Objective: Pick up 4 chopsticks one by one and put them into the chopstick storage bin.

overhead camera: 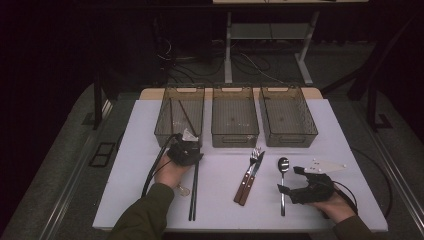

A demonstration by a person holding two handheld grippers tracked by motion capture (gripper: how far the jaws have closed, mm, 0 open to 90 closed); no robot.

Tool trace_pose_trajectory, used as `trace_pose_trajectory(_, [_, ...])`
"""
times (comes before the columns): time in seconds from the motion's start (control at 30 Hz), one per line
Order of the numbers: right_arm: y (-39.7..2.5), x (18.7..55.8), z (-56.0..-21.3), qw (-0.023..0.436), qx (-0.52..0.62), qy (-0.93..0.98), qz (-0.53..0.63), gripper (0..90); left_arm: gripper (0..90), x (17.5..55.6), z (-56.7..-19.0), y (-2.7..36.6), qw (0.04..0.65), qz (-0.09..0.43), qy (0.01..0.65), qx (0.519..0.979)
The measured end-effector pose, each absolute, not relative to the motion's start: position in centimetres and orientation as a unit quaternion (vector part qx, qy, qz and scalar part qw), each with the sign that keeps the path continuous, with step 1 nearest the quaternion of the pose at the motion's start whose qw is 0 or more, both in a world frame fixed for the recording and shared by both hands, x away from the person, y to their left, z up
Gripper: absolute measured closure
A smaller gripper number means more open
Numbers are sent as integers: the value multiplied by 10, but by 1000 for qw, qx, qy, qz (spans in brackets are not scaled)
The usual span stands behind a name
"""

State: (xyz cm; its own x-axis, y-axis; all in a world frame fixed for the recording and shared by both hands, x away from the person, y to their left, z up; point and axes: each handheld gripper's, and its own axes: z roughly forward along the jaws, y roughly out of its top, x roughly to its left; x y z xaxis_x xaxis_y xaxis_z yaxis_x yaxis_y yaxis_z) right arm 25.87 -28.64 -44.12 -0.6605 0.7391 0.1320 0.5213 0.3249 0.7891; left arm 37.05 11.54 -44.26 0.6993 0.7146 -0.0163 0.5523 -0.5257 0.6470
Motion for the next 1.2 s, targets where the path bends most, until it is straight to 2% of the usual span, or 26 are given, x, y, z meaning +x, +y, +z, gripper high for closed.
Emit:
trace_pose_trajectory(0.13, [-287, 259, -441, 127, 392, 804, 429, 88, 728, 370, -443, 114, 327, 122, 366, 863])
trace_pose_trajectory(0.47, [-286, 259, -441, 128, 391, 804, 429, 89, 694, 376, -440, 121, 350, 124, 388, 844])
trace_pose_trajectory(0.6, [-286, 259, -441, 128, 391, 804, 429, 89, 721, 382, -442, 118, 348, 118, 401, 839])
trace_pose_trajectory(1.2, [-286, 259, -441, 127, 390, 804, 430, 89, 771, 379, -444, 96, 341, 108, 373, 856])
